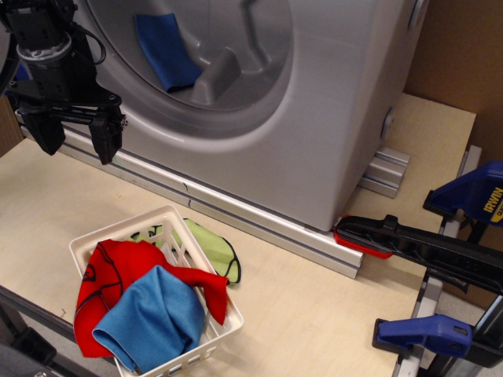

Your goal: Take clothes out of laundry machine

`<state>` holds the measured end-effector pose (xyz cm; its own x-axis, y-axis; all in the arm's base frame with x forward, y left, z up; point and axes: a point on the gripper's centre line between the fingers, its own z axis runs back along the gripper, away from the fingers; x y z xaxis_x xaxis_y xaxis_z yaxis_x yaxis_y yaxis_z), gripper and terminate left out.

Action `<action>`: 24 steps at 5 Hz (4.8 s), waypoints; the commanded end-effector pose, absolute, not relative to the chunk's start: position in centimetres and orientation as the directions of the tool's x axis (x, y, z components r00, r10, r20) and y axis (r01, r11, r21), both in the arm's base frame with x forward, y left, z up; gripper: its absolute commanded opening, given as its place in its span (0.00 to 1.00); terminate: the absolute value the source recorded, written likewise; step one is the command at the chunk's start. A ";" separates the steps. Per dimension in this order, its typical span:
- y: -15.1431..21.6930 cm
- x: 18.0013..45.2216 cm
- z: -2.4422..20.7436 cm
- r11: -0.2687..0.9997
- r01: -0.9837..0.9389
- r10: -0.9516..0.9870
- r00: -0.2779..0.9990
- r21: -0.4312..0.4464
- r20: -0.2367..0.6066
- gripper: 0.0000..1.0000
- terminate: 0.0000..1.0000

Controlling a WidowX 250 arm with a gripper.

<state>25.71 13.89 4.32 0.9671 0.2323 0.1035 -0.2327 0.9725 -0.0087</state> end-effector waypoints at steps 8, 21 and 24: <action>14.3 37.7 8.5 0.800 -0.584 0.572 0.671 -0.140 0.471 1.00 0.00; 13.1 29.8 9.9 0.877 -0.477 0.456 0.783 -0.062 0.422 0.00 0.00; 9.0 24.8 5.2 0.940 -0.309 0.335 0.917 -0.146 0.215 0.00 0.00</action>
